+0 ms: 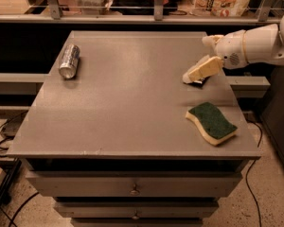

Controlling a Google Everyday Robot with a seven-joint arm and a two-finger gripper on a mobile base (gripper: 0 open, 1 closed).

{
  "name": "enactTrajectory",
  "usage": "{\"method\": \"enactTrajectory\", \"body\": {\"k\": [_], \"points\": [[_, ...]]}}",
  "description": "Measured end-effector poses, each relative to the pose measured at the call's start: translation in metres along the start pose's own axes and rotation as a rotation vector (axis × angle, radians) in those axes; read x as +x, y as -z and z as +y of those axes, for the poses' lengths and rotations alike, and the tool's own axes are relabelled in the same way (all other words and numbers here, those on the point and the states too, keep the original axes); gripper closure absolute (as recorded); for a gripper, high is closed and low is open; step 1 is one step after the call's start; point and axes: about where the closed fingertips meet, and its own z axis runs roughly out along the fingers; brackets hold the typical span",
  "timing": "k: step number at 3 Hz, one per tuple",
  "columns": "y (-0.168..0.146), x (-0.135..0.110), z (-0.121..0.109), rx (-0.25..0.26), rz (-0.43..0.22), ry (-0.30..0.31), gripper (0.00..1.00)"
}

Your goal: Move rxbar chocolate near redbull can

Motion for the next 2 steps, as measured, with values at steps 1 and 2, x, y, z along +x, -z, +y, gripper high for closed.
{"method": "enactTrajectory", "body": {"k": [1, 2], "points": [[-0.016, 0.023, -0.017, 0.000, -0.020, -0.045, 0.00], [-0.022, 0.035, -0.025, 0.002, -0.033, -0.059, 0.00]]}}
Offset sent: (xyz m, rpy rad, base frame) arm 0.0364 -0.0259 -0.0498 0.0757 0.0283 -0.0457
